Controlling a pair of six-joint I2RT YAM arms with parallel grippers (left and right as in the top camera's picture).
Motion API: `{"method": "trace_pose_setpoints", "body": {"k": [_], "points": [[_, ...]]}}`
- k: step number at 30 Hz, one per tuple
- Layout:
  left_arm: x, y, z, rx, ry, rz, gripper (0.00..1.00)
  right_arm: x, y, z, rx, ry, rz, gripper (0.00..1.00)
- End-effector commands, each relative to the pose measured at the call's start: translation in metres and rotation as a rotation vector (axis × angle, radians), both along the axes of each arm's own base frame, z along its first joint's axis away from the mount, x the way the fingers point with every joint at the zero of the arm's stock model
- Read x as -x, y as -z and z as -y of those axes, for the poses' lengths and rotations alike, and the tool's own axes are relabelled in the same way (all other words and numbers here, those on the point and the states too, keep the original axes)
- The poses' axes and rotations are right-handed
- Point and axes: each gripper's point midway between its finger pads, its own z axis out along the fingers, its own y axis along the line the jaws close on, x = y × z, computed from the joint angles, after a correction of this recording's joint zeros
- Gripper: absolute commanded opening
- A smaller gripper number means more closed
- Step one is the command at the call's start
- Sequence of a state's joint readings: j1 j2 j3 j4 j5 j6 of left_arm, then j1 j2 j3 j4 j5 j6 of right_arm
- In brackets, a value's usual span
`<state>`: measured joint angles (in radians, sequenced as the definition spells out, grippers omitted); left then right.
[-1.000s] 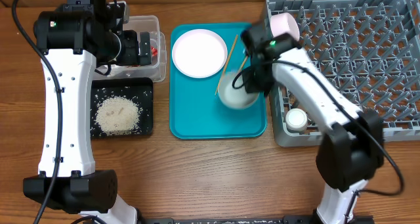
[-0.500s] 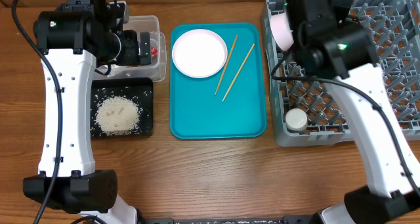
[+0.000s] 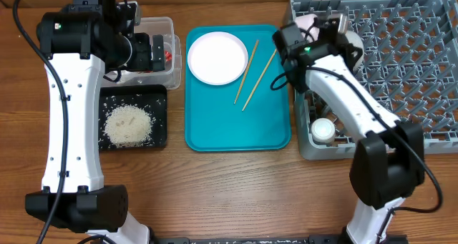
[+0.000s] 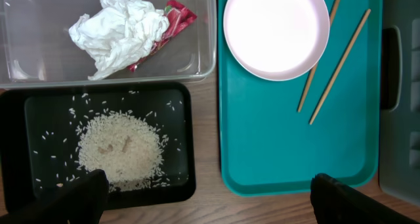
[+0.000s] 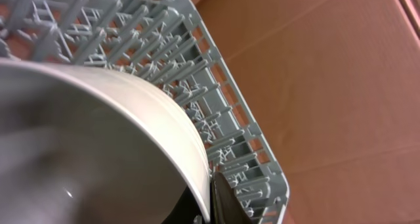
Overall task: Sort waste into correct bins and load items into the dishwasher
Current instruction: 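Carry the grey bowl right and set it in the dish rack, then reach the right gripper to the white plate and grip its edge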
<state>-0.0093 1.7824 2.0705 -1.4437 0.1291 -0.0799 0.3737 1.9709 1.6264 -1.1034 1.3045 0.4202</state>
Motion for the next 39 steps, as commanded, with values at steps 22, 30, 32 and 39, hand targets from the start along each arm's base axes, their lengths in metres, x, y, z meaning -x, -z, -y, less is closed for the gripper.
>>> {"method": "trace_pose_setpoints", "body": {"k": [22, 30, 32, 39], "points": [[0.001, -0.014, -0.002, -0.001, -0.015, 0.043, 1.0, -0.009, 0.047, 0.009, -0.052, 0.033, -0.012, 0.04], [0.001, -0.014, -0.002, -0.001, -0.015, 0.043, 1.0, -0.005, 0.054, -0.005, -0.075, -0.002, -0.056, 0.04], [0.001, -0.014, -0.002, -0.001, -0.015, 0.043, 1.0, -0.003, 0.054, -0.01, -0.07, -0.014, -0.071, 0.04], [0.001, -0.014, -0.002, -0.001, -0.015, 0.043, 1.0, 0.004, 0.055, -0.025, -0.049, -0.054, -0.119, 0.04]]}}
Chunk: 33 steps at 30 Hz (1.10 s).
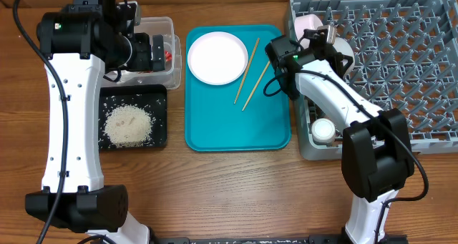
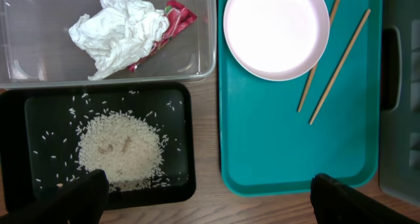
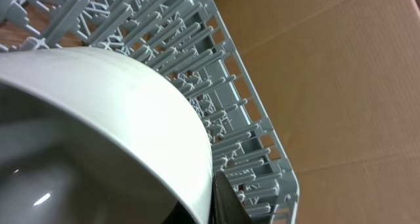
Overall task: Sort waste into correct bins and load items into the dishwasher
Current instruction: 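Reach the right gripper to the white plate and grip its edge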
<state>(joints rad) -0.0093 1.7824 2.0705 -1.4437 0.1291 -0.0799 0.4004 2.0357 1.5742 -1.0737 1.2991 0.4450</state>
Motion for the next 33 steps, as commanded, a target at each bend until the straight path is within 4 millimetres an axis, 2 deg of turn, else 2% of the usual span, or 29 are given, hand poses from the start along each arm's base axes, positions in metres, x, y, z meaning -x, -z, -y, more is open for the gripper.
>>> {"method": "trace_pose_setpoints", "body": {"k": [1, 3, 6, 10, 11, 12, 18, 22, 25, 27, 28, 29, 33], "points": [[0.001, -0.014, -0.002, -0.001, -0.015, 0.043, 1.0, 0.004, 0.016, -0.015, -0.066, -0.034, -0.061, 0.04], [0.001, -0.014, -0.002, -0.001, -0.015, 0.043, 1.0, 0.006, 0.016, -0.017, -0.062, -0.039, -0.071, 0.04], [0.001, -0.014, -0.002, -0.001, -0.015, 0.043, 1.0, 0.007, 0.016, -0.022, -0.061, -0.052, -0.082, 0.17], [0.001, -0.014, -0.002, -0.001, -0.015, 0.043, 1.0, 0.009, 0.016, -0.033, -0.056, -0.08, -0.09, 0.47], [0.001, -0.014, -0.002, -0.001, -0.015, 0.043, 1.0, 0.009, 0.016, -0.036, -0.056, -0.087, -0.091, 0.68], [0.001, -0.014, -0.002, -0.001, -0.015, 0.043, 1.0, 0.009, 0.015, -0.039, -0.057, -0.094, -0.089, 0.76], [0.001, -0.014, -0.002, -0.001, -0.015, 0.043, 1.0, 0.01, 0.004, -0.061, -0.098, -0.141, -0.091, 0.77], [0.001, -0.014, -0.002, -0.001, -0.015, 0.043, 1.0, 0.01, -0.003, -0.08, -0.214, -0.175, -0.101, 0.78], [0.001, -0.014, -0.002, -0.001, -0.015, 0.043, 1.0, 0.008, -0.009, -0.096, -0.343, -0.217, -0.123, 0.84], [0.001, -0.014, -0.002, -0.001, -0.015, 0.043, 1.0, 0.006, -0.01, -0.113, -0.447, -0.276, -0.171, 0.9], [0.001, -0.014, -0.002, -0.001, -0.015, 0.043, 1.0, 0.004, -0.011, -0.127, -0.531, -0.313, -0.19, 0.97], [0.001, -0.014, -0.002, -0.001, -0.015, 0.043, 1.0, 0.003, -0.011, -0.141, -0.613, -0.348, -0.203, 1.0], [0.001, -0.014, -0.002, -0.001, -0.015, 0.043, 1.0, -0.002, -0.006, -0.204, -0.934, -0.497, -0.232, 1.0]]}}
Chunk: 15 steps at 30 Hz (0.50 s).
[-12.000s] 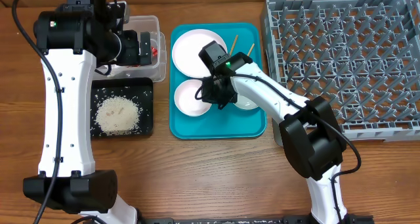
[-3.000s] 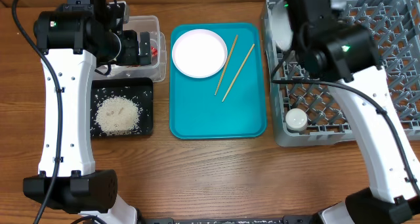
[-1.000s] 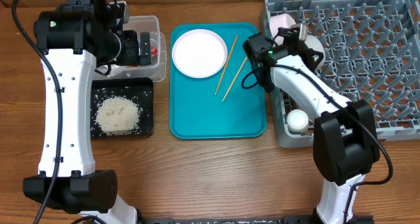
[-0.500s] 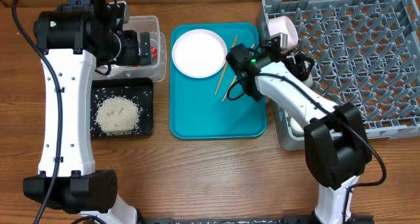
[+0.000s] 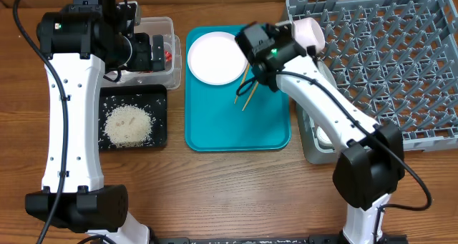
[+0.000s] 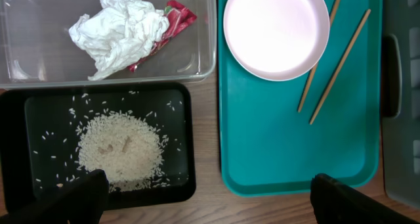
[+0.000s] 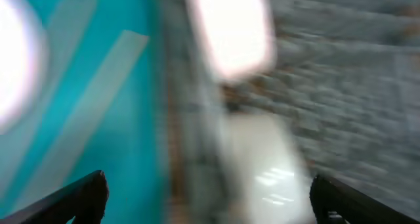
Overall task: Sort waste into correct bins and load items into the dishwasher
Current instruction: 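Reach the right gripper to the white plate and grip its edge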
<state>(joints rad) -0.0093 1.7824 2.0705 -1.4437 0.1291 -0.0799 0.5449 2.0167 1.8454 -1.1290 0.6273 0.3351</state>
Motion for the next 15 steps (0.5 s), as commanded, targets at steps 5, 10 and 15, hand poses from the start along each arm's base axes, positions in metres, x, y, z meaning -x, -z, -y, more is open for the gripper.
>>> {"method": "trace_pose_setpoints", "body": {"k": [5, 10, 15], "points": [[0.001, -0.014, -0.002, -0.001, -0.015, 0.043, 1.0, 0.002, -0.008, -0.107, -0.554, -0.246, -0.074, 1.0], [0.001, -0.014, -0.002, -0.001, -0.015, 0.043, 1.0, -0.017, 0.007, -0.12, -0.649, -0.139, -0.029, 0.91], [0.001, -0.014, -0.002, -0.001, -0.015, 0.043, 1.0, -0.029, 0.045, -0.129, -0.72, 0.011, -0.044, 0.71]]}}
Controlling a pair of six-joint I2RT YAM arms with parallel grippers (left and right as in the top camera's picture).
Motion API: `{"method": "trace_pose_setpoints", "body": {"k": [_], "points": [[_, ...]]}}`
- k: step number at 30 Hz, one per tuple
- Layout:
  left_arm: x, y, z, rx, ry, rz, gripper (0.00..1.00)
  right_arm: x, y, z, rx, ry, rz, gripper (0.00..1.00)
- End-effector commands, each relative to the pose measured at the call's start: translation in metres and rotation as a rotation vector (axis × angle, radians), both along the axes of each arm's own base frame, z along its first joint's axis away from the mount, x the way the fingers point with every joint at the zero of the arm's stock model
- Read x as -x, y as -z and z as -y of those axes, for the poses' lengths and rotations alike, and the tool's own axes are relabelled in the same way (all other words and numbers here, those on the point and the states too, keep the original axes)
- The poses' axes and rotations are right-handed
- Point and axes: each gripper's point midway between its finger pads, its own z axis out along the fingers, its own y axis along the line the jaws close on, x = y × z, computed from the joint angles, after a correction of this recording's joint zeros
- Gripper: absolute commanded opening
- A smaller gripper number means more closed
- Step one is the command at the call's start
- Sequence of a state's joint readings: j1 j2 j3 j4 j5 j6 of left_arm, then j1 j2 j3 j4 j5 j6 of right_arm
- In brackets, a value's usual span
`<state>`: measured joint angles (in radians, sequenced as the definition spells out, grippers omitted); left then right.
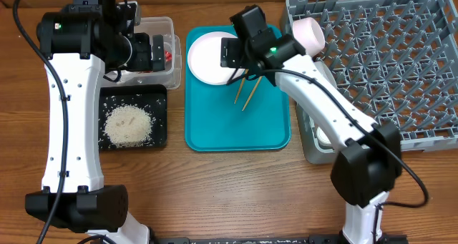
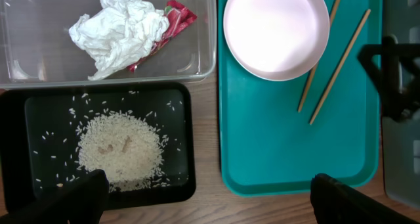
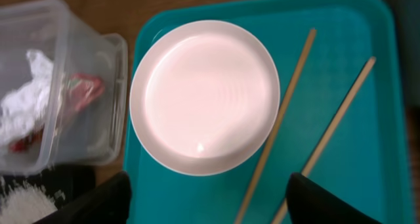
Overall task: Sort waste into correct bins and load items into the dishwasher
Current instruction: 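Reach the right gripper to the white plate and grip its edge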
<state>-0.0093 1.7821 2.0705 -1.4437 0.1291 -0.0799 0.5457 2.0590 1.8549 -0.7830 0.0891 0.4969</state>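
Observation:
On the teal tray lie a white plate and two wooden chopsticks. My right gripper hovers open just above the plate's near edge, holding nothing; overhead the right gripper covers part of the plate. A pink bowl stands on edge in the left corner of the grey dishwasher rack. My left gripper is open and high over the bins, also seeing the plate and the chopsticks.
A clear bin at the back left holds crumpled white tissue and a red wrapper. A black tray below it holds loose rice. A white cup sits in the rack's front-left compartment.
My right gripper has moved left from the rack's edge and now sits over the white plate on the tray. The left arm and the other objects are unchanged.
My right gripper was shut on the rim of the bowl at the rack's left corner, and still held it there a moment later. Then it was open and away from the rack, with the bowl left standing inside. Now it hangs over the plate.

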Motion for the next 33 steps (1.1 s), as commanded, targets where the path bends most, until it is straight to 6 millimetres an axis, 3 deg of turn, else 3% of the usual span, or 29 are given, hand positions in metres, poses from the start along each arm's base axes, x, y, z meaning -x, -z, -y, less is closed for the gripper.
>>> {"method": "trace_pose_setpoints", "body": {"k": [1, 5, 9, 23, 31, 33], "points": [[0.001, -0.014, -0.002, -0.001, -0.015, 0.042, 1.0, 0.0, 0.048, -0.009, -0.07, 0.124, -0.125, 0.66], [0.001, -0.014, -0.002, -0.001, -0.015, 0.042, 1.0, 0.001, 0.087, -0.009, -0.078, 0.215, -0.207, 0.62], [0.001, -0.014, -0.002, -0.001, -0.015, 0.042, 1.0, 0.002, 0.109, -0.008, -0.074, 0.249, -0.245, 0.6], [0.001, -0.014, -0.002, -0.001, -0.015, 0.042, 1.0, -0.005, 0.126, -0.018, -0.101, 0.235, -0.243, 0.43], [0.001, -0.014, -0.002, -0.001, -0.015, 0.042, 1.0, -0.001, 0.153, -0.017, -0.094, 0.26, -0.293, 0.4], [0.001, -0.014, -0.002, -0.001, -0.015, 0.042, 1.0, -0.001, 0.159, -0.017, -0.09, 0.261, -0.301, 0.33]]}}
